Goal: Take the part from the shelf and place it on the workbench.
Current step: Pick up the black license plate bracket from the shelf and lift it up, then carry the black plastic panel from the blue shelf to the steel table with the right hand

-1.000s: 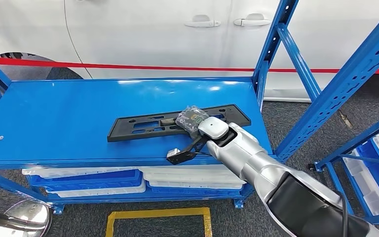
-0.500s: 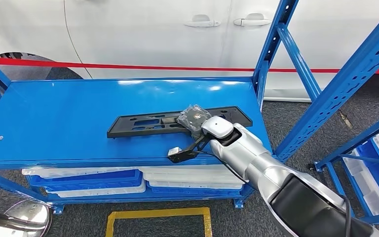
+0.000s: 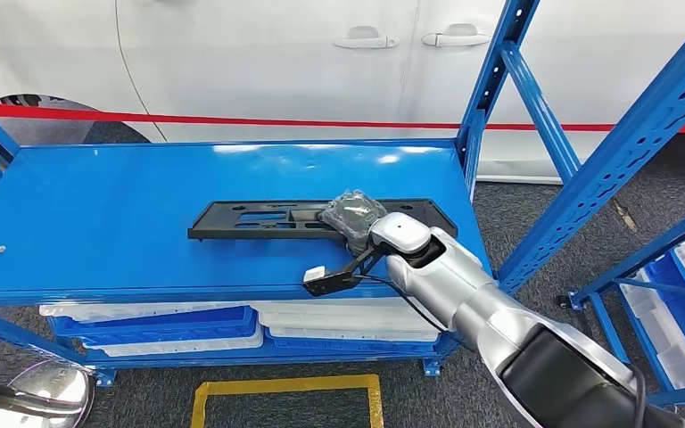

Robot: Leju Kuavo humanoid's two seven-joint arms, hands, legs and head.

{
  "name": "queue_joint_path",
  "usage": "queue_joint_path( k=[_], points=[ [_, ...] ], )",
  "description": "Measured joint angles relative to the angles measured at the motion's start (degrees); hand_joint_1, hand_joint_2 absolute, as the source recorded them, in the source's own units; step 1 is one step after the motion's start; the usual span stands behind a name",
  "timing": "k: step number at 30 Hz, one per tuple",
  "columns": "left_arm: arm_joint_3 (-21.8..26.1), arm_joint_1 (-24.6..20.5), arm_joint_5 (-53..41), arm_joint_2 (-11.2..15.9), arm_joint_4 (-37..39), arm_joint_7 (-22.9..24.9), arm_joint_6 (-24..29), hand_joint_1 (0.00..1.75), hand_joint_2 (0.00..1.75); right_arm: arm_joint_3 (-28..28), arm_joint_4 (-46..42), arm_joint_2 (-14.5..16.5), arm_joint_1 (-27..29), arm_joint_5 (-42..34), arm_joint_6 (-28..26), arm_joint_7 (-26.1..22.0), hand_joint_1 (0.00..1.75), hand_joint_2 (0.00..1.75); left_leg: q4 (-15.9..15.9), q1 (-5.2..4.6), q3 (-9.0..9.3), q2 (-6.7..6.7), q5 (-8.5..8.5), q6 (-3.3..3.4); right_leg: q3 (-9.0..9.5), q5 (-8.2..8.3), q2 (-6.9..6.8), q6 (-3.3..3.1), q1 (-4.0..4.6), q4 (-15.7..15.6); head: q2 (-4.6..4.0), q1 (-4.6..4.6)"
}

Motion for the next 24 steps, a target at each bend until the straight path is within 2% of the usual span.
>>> queue_joint_path(
  k=[3,7,10,13,24],
  points=[
    [-0.3,0.2,-0.9,0.0,0.0,-5.1,-3.1,0.0,1.75,-1.3,-9.5,-3.3,1.6,-4.2,3.9,-0.4,1.75,1.75,0.0,-0.03,-0.03,-0.02,0.0,0.0,0.02,0.0,0.0,0.01,-0.01,0.0,0.01,0.01],
    [0.3,0.4,0.7,0.0,0.0,-6.9,-7.7,0.0,0.0,-3.4,-24.5,-7.9,1.7,-13.5,9.7,-0.5,1.75,1.75,0.0,-0.06,-0.04,0.02,-0.03,0.04,-0.01,0.01,0.06,0.02,-0.03,0.0,0.01,-0.01],
    [0.9,0.5,1.1,0.0,0.0,-7.4,-8.3,0.0,0.0,-5.2,-34.4,-10.9,0.4,-18.4,11.9,0.3,1.75,1.75,0.0,-0.06,-0.04,-0.01,-0.05,0.07,-0.02,0.0,-0.01,0.02,-0.04,0.0,0.01,0.0],
    [1.3,0.6,1.0,0.0,0.0,-7.5,-7.4,0.0,0.0,-6.7,-41.0,-13.2,-0.7,-19.7,12.3,0.7,1.75,1.75,0.0,-0.05,-0.03,-0.03,-0.05,0.07,-0.01,-0.01,-0.03,0.02,-0.03,0.0,0.0,0.01],
    [2.4,0.6,0.8,0.0,0.0,-8.0,-5.0,0.0,0.0,-10.0,-53.6,-21.1,-0.6,-22.4,11.1,0.3,1.75,1.75,0.0,-0.05,-0.02,-0.01,-0.06,0.09,0.0,-0.01,-0.02,0.03,-0.03,0.0,-0.01,0.01]
  ],
)
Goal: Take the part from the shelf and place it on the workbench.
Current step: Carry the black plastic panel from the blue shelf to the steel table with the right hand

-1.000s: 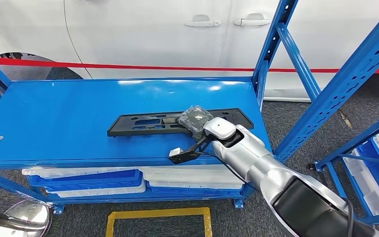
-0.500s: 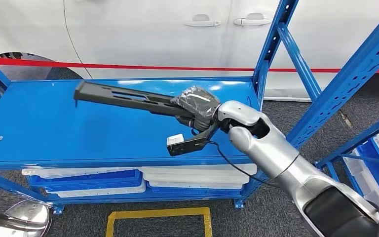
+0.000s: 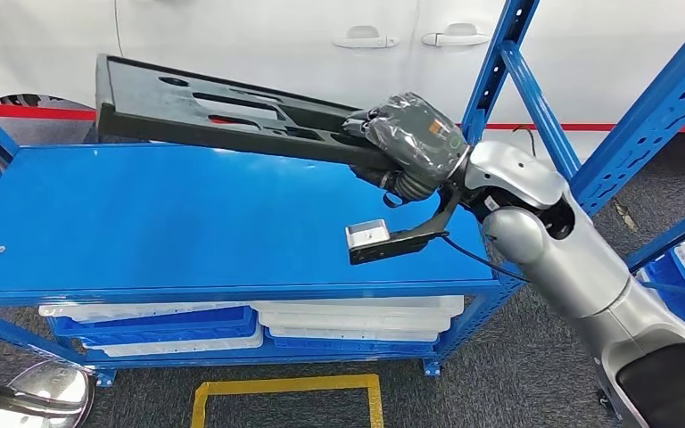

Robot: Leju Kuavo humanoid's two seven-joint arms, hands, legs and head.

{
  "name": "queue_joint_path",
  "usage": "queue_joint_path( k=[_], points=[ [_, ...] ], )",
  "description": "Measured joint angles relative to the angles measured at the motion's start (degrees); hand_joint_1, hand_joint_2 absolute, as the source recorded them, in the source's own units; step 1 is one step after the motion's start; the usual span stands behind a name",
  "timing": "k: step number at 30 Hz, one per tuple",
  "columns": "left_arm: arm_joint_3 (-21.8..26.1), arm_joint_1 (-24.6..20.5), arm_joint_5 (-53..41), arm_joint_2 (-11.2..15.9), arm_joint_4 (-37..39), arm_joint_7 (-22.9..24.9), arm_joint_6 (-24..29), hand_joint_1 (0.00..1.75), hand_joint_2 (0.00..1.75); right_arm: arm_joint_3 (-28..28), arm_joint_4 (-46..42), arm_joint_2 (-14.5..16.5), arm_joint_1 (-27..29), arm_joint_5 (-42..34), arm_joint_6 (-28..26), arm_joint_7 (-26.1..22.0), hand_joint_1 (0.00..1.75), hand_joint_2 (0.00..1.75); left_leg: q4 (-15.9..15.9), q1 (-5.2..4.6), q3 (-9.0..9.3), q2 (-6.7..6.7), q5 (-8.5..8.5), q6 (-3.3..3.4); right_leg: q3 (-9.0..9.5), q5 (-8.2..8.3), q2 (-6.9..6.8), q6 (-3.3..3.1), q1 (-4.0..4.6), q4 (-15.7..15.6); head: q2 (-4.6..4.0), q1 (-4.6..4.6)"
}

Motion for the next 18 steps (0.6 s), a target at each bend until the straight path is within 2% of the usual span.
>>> queue_joint_path(
  k=[3,7,18],
  points=[
    [0.2,0.0,-0.2,0.0,0.0,-0.1,0.5,0.0,0.0,-0.4,-1.8,-1.2,0.1,-0.3,-0.2,0.0,1.75,1.75,0.0,0.0,0.0,0.01,-0.01,0.02,0.0,0.0,0.0,0.0,0.0,0.0,0.01,-0.01],
    [0.6,0.0,-0.6,0.0,0.0,-0.2,1.0,0.0,1.75,-1.0,-3.2,-2.1,0.4,-0.7,-0.2,0.0,1.75,1.75,0.0,0.0,0.01,0.01,-0.01,0.02,0.0,0.0,0.0,0.0,0.01,0.0,0.01,-0.02],
    [0.8,-0.1,-0.7,0.0,0.0,-0.4,1.5,0.0,1.75,-1.1,-4.0,-3.0,1.2,-0.8,-0.2,0.0,1.75,1.75,0.0,0.01,0.01,0.01,-0.01,0.02,0.01,0.0,0.01,0.0,0.01,0.0,0.0,-0.01]
  ],
)
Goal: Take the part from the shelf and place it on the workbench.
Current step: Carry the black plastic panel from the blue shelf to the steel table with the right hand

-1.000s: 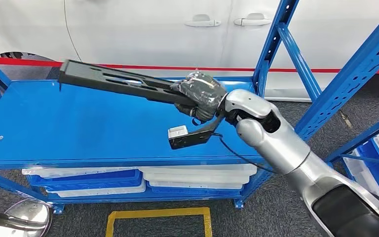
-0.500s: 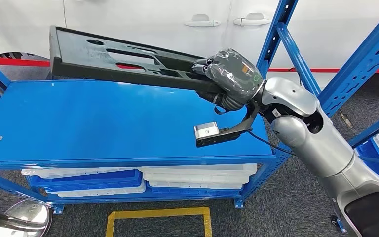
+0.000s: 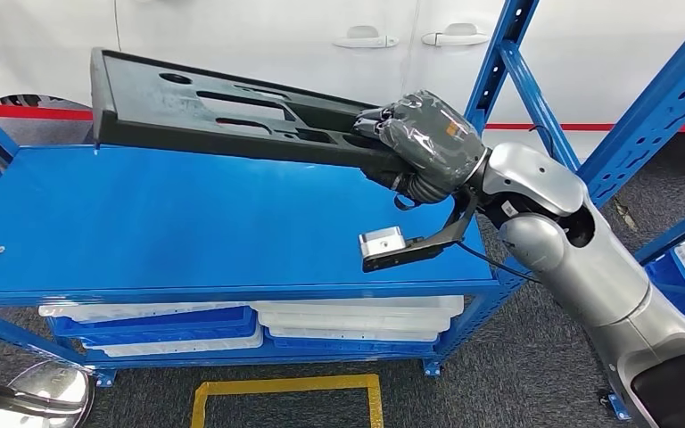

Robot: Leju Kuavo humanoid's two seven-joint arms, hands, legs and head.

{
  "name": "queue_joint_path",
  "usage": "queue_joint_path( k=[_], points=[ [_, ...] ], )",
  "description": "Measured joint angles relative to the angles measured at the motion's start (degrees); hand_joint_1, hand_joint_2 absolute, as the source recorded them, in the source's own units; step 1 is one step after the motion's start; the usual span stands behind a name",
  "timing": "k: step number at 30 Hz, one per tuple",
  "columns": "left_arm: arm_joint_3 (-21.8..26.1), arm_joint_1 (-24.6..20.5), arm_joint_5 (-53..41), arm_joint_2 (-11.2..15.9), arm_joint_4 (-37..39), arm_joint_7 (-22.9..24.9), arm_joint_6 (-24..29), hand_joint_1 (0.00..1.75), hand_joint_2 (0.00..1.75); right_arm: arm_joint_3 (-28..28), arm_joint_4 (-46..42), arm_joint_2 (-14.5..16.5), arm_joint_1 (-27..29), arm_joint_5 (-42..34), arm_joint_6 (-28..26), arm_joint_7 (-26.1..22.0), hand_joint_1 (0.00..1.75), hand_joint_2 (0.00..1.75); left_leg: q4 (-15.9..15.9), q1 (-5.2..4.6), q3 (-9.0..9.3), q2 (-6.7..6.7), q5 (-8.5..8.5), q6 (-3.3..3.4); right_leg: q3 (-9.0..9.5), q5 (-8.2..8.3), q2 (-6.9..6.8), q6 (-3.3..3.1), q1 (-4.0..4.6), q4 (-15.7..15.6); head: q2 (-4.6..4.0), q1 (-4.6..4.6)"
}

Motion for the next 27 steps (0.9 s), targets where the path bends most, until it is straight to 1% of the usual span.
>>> queue_joint_path(
  k=[10,15,21,27],
  points=[
    [-0.2,0.0,-2.1,0.0,0.0,-0.4,-0.5,0.0,1.75,0.0,0.0,-0.2,0.0,0.0,0.3,-0.1,1.75,1.75,0.0,0.0,0.0,0.0,0.0,0.0,0.02,0.0,0.0,0.0,0.0,0.0,0.01,-0.01],
    [-0.1,0.0,-2.2,0.0,0.0,-2.4,-2.2,0.0,1.75,0.0,0.0,-0.5,0.0,0.0,0.3,-0.3,1.75,1.75,0.0,0.0,0.0,-0.01,0.0,0.0,0.02,0.0,0.0,0.0,0.0,0.0,0.01,0.0],
    [0.1,0.0,-2.0,0.0,0.0,-1.8,-1.6,0.0,1.75,0.0,0.0,-0.9,0.1,0.3,0.0,-0.3,1.75,1.75,0.0,0.0,0.0,-0.01,0.0,0.0,0.01,0.0,0.0,0.0,0.0,0.0,0.01,-0.01],
    [0.1,0.0,-2.4,0.0,0.0,-1.3,-1.0,0.0,1.75,0.0,-0.4,-0.9,1.3,2.7,-1.5,-0.9,1.75,1.75,0.0,0.0,0.0,0.0,0.0,0.0,0.03,0.0,0.0,0.0,0.0,0.0,0.01,0.0]
  ],
)
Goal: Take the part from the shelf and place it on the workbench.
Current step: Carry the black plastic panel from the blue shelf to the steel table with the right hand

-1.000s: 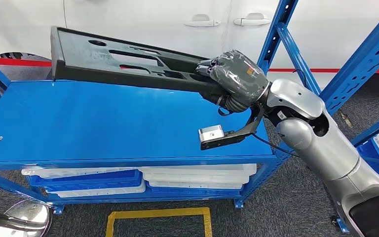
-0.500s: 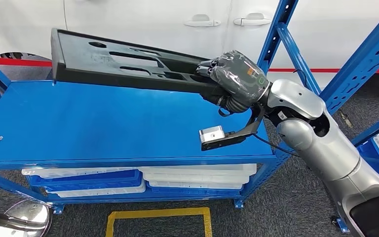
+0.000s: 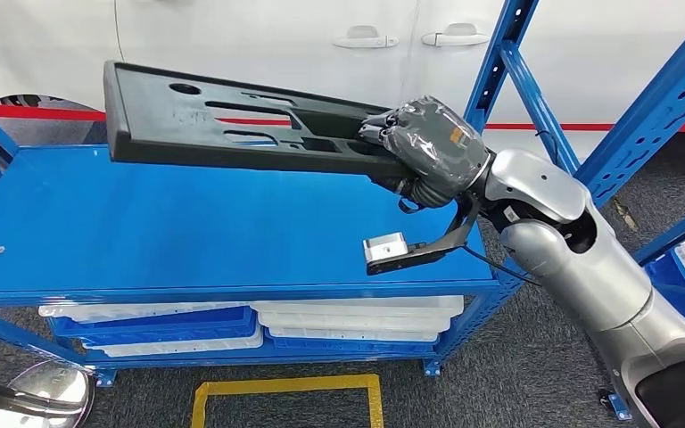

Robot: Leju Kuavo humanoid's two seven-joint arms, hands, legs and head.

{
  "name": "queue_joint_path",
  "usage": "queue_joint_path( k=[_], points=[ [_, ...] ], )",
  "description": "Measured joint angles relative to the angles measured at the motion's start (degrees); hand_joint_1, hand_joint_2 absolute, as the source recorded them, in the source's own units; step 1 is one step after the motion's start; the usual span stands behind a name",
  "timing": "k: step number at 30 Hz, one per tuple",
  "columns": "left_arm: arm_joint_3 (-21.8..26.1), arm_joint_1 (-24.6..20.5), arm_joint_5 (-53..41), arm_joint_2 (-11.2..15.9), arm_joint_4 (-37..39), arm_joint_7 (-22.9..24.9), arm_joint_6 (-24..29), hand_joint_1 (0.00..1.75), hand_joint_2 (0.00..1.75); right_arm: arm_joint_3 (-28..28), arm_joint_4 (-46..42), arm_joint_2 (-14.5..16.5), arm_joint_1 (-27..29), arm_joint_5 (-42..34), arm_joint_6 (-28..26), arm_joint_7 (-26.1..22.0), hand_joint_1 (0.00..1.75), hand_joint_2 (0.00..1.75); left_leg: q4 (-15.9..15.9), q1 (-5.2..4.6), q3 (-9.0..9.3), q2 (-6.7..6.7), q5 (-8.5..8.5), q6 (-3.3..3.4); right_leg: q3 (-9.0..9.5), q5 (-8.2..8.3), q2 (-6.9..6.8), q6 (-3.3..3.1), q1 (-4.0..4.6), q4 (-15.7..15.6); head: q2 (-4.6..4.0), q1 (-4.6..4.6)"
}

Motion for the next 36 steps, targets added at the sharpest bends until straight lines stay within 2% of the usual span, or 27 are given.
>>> queue_joint_path(
  k=[5,10,14,16,17,18,19,21,22,23,24,25,27,28,29,31,32,33,34,36],
  points=[
    [0.0,0.0,-0.9,0.0,0.0,0.0,0.4,0.0,1.75,0.0,-0.2,0.0,0.5,0.4,0.1,-0.4,1.75,1.75,0.0,-0.03,-0.01,0.0,-0.03,0.03,-0.01,0.0,0.0,0.01,-0.02,0.0,0.0,0.0],
    [0.2,0.0,-1.0,0.0,0.0,0.0,1.0,0.0,1.75,0.0,-0.2,0.0,1.2,0.5,0.1,-0.8,1.75,1.75,0.3,-0.31,-0.02,-0.01,-0.29,0.41,0.15,-0.11,0.0,0.27,-0.14,-0.1,0.01,0.0],
    [0.4,-0.1,-1.0,0.0,0.0,0.0,1.2,0.0,1.75,0.0,-0.2,0.0,1.5,0.5,0.1,-1.0,1.75,1.75,0.5,-0.57,-0.01,-0.01,-0.65,1.01,0.3,-0.32,0.0,0.72,-0.39,-0.2,-0.01,0.0],
    [0.6,-0.1,-1.0,0.0,0.0,0.0,1.2,0.0,1.75,0.0,-0.2,0.0,1.5,0.5,0.1,-1.0,1.75,1.75,-0.1,-0.38,0.34,0.05,-0.46,1.38,0.55,-0.49,0.01,1.09,-0.37,-0.2,0.0,0.0],
    [0.7,-0.1,-1.0,0.0,0.0,0.1,1.2,0.0,1.75,0.0,-0.2,0.0,1.5,0.5,0.1,-1.0,1.75,1.75,-0.5,-0.18,0.65,0.12,-0.27,1.59,0.44,-1.08,-0.01,1.27,-0.34,0.5,0.0,0.02],
    [0.7,-0.2,-1.0,0.0,0.0,0.1,1.2,0.0,1.75,0.0,-0.2,0.0,1.4,0.5,0.1,-1.0,1.75,1.75,-1.0,0.05,0.96,0.19,-0.08,1.77,-0.17,-2.23,-0.02,1.46,-0.35,2.1,0.0,0.04],
    [0.8,-0.2,-1.0,-0.1,0.0,0.2,1.3,0.0,1.75,0.0,-0.2,0.0,1.4,0.5,0.1,-1.0,1.75,1.75,-1.3,0.17,1.17,0.25,0.01,1.88,-1.48,-3.93,-0.03,1.64,-0.5,5.0,0.0,0.06],
    [1.0,-0.4,-1.0,-0.1,0.0,0.3,1.4,0.0,1.75,0.0,-0.1,0.0,1.6,0.5,0.2,-1.0,1.75,1.75,-1.3,0.22,1.16,0.26,0.0,1.97,-5.45,-7.07,-0.04,2.11,-0.88,12.5,0.0,0.07],
    [1.1,-0.4,-1.0,-0.1,0.0,0.4,1.4,0.0,1.75,0.0,-0.1,0.0,1.7,0.5,0.2,-1.0,1.75,1.75,-1.2,0.25,1.1,0.25,-0.04,1.94,-7.03,-7.44,-0.04,2.36,-1.14,15.1,0.0,0.07],
    [1.2,-0.4,-1.0,-0.1,0.0,0.5,1.5,0.0,1.75,0.0,0.0,0.0,1.8,0.5,0.3,-1.0,1.75,1.75,-1.0,0.31,1.03,0.24,-0.09,1.87,-7.66,-6.54,-0.06,2.6,-1.4,15.6,0.01,0.07],
    [1.3,-0.4,-1.0,-0.1,0.0,0.6,1.6,0.0,1.75,0.0,0.0,0.0,1.9,0.5,0.3,-1.0,1.75,1.75,-0.8,0.42,0.98,0.23,-0.18,1.75,-7.16,-4.57,-0.1,2.82,-1.66,13.9,0.01,0.07],
    [1.3,-0.4,-1.0,-0.1,0.0,0.7,1.6,0.0,1.75,0.0,0.0,0.0,1.8,0.5,0.3,-1.1,1.75,1.75,-0.5,0.54,0.93,0.2,-0.3,1.55,-5.67,-2.08,-0.17,3.03,-1.92,10.3,0.0,0.08],
    [1.3,-0.5,-1.1,-0.1,0.0,1.0,1.7,0.0,1.75,0.0,0.1,0.0,1.7,0.5,0.4,-1.1,1.75,1.75,0.0,0.64,0.68,0.08,-0.39,0.96,-2.79,0.94,-0.09,3.13,-1.98,3.7,0.0,0.08],
    [1.3,-0.5,-1.1,-0.1,0.0,1.2,1.8,0.0,1.75,0.0,0.1,0.0,1.7,0.5,0.4,-1.1,1.75,1.75,0.2,0.63,0.5,0.0,-0.27,0.56,-2.18,1.43,0.01,2.94,-1.86,2.1,0.0,0.08],
    [1.4,-0.5,-1.2,-0.1,0.0,1.3,1.9,0.0,1.75,0.0,0.2,-0.1,1.6,0.5,0.4,-1.1,1.75,1.75,0.2,0.59,0.33,-0.07,-0.03,0.1,-2.28,1.42,0.15,2.6,-1.62,1.8,0.0,0.05],
    [1.4,-0.5,-1.3,0.0,0.0,1.5,2.0,0.0,1.75,0.0,0.2,-0.1,1.6,0.4,0.4,-1.2,1.75,1.75,0.2,0.64,0.05,-0.11,0.39,-0.84,-2.86,2.06,0.2,1.6,-1.53,1.6,0.0,0.05],
    [1.4,-0.5,-1.3,0.0,0.0,1.5,2.0,0.0,1.75,0.0,0.3,-0.1,1.6,0.4,0.4,-1.2,1.75,1.75,0.5,0.71,-0.26,-0.07,-0.05,-1.21,-3.15,2.47,0.12,1.02,-1.59,1.6,-0.01,0.04],
    [1.5,-0.4,-1.4,0.0,0.0,1.6,2.0,0.0,1.75,0.0,0.3,-0.1,1.5,0.4,0.5,-1.2,1.75,1.75,1.7,0.8,-0.87,-0.02,-1.34,-1.49,-3.49,2.9,0.01,0.43,-1.7,1.4,-0.01,0.03],
    [1.5,-0.4,-1.5,0.0,0.0,1.7,2.0,0.0,1.75,0.0,0.4,-0.2,1.5,0.3,0.5,-1.2,1.75,1.75,4.2,0.91,-1.89,0.07,-3.53,-1.7,-3.93,3.37,-0.12,-0.09,-1.79,1.3,-0.01,0.01],
    [1.5,-0.4,-1.7,0.0,0.0,1.8,2.0,0.0,1.75,0.0,0.5,-0.2,1.5,0.2,0.5,-1.2,1.75,1.75,11.7,1.01,-4.43,0.14,-8.51,-2.02,-5.08,4.21,-0.26,-0.59,-1.57,1.3,-0.01,-0.02]
  ],
)
